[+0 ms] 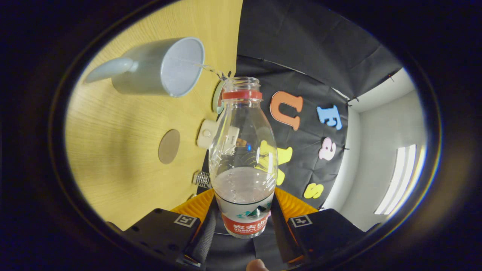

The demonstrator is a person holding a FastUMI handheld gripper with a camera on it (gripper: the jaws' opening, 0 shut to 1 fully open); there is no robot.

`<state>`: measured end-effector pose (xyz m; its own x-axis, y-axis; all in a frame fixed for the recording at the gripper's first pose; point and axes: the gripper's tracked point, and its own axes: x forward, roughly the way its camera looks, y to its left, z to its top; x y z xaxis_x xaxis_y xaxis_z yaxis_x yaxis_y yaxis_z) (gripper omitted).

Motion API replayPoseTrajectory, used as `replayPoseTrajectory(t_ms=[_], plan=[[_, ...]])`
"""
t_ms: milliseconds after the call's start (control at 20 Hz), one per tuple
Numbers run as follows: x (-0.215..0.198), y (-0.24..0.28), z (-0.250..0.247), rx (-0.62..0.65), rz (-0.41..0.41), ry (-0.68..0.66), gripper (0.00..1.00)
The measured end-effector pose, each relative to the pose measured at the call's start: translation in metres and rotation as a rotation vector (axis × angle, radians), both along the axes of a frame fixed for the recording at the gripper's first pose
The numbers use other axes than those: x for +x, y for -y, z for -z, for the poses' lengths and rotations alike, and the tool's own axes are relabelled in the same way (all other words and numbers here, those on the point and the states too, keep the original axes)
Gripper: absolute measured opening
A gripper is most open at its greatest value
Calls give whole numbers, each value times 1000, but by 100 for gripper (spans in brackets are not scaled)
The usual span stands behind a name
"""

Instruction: Take the bottle from table, then pour the juice into the cup, finally place the bottle on the coaster

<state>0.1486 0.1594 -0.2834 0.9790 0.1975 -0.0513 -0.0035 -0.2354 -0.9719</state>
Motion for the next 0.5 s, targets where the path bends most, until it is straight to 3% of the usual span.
replayPoseTrajectory(t_ms=[500], plan=[[0,-2,-3,-54,-13,11,75]])
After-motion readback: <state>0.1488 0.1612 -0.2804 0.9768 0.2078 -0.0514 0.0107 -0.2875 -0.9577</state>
